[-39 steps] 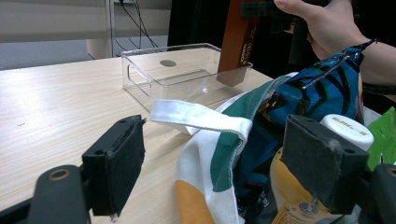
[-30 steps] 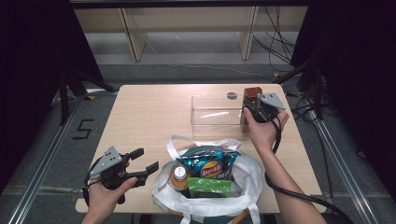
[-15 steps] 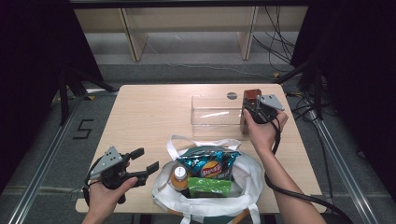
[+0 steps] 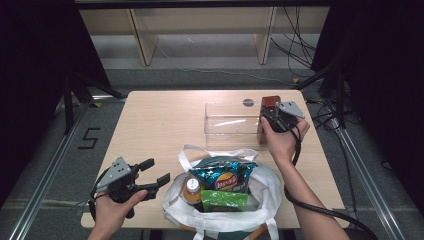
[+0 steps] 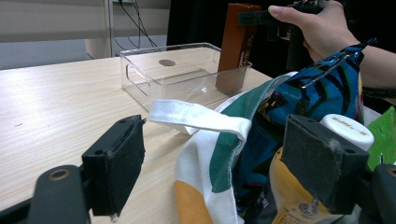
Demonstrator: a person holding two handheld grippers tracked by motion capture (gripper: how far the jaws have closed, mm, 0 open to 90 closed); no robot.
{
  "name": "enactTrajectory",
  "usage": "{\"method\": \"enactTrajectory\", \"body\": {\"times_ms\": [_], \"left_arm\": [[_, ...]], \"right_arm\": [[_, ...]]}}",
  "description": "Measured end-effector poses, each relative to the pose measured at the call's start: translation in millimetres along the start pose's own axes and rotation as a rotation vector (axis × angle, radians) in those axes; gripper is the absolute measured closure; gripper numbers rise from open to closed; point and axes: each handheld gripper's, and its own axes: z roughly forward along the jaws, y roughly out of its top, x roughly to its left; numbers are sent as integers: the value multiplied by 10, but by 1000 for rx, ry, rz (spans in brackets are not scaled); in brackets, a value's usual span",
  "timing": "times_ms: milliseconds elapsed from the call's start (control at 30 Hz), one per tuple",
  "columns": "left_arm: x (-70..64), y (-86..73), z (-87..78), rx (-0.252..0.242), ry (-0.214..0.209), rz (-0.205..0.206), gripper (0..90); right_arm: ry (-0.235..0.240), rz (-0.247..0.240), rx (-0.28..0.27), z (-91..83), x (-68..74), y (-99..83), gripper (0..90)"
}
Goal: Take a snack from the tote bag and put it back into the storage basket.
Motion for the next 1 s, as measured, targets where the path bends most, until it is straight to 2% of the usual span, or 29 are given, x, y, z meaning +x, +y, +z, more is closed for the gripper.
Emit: {"method": "enactTrajectory", "body": {"times_ms": [133, 167, 400, 433, 500, 600, 633, 733, 867, 900, 933, 1000], "left_arm": [[5, -2, 7, -10, -10, 1, 207], [3, -2, 3, -5, -5, 0, 206], [4, -1, 4, -10, -11, 1, 206], [4, -2, 4, -10, -11, 1, 206], [5, -4, 5, -11, -12, -2, 206], [-5, -3, 5, -10, -6, -13, 206], [-4, -3, 5, -10, -6, -9, 206], [6, -2, 3, -9, -10, 1, 206], [7, 0, 0, -9, -8, 0, 206], [2, 4, -8, -2, 1, -1, 206], [3, 5, -8, -3, -1, 0, 206], [0, 6, -4, -3, 0, -2, 205]], "right_arm": [[5, 6, 5, -5, -17, 2, 374], [3, 21, 8, -7, -13, 7, 373], [3, 9, 13, 5, -33, 17, 359], [16, -17, 7, 16, -61, 16, 351], [8, -5, 31, 2, -46, 7, 349], [17, -21, 20, 18, -56, -6, 338], [20, -19, 37, 10, -55, -3, 336], [13, -15, 25, 19, -45, -7, 307], [32, -13, 33, 15, -50, 6, 245], [23, -24, 29, 17, -48, 6, 234], [18, -9, 42, 9, -29, 3, 217], [30, -35, 49, 23, -51, 0, 206]]}}
